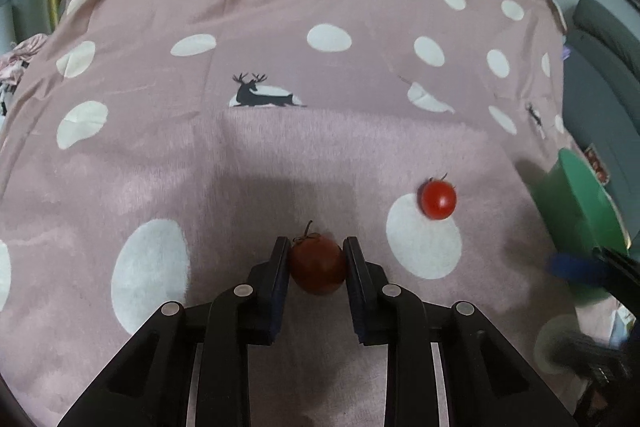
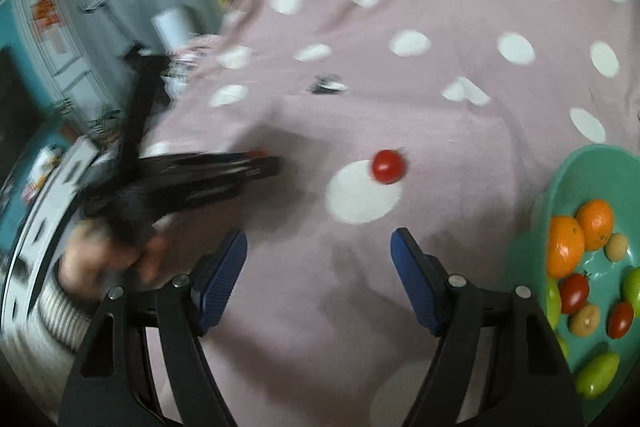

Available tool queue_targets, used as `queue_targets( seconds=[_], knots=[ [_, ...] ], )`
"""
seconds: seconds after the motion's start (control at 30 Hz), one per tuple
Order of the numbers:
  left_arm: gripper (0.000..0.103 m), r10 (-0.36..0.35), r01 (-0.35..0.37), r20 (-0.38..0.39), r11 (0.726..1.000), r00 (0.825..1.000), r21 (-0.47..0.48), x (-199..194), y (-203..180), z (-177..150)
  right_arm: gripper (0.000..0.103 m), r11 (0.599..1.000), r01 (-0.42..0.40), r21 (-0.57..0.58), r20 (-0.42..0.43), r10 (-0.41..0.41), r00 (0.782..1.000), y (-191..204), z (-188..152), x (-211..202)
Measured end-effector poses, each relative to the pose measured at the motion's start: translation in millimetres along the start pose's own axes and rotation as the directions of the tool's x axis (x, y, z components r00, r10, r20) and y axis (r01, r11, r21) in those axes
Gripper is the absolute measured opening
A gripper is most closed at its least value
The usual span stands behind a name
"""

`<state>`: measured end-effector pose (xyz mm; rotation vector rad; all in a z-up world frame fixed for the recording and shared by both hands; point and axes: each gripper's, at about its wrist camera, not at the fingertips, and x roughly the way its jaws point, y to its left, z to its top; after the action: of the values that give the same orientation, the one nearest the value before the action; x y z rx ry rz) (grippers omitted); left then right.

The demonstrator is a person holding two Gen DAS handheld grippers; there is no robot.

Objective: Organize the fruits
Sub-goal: 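Grasp a red cherry tomato with the left gripper while the right grasps another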

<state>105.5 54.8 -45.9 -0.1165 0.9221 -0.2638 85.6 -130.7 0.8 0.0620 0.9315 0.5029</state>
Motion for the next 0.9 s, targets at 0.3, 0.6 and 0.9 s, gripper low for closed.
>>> queue_targets(
  seconds=[0.3,0.6,0.9],
  knots=[
    [0.027,-0.041,0.041,-0.018,0.999,0.999,-0.003,10,6,14,0.066,0.984,0.171,0.046,-0.133,-0.163,0.978,-14,46,67],
    [0.027,-0.122,0.122,-0.011,0.992,0.992,-0.038,9,15,12,0.058,0.976,0.199,0.09,-0.2,-0.178,0.964,-32,59,100],
    [0.027,-0.138,0.138,-0.005,0.989,0.99,-0.05,7,17,10,0.032,0.97,0.233,0.076,-0.184,-0.216,0.959,-40,62,105]
  ],
)
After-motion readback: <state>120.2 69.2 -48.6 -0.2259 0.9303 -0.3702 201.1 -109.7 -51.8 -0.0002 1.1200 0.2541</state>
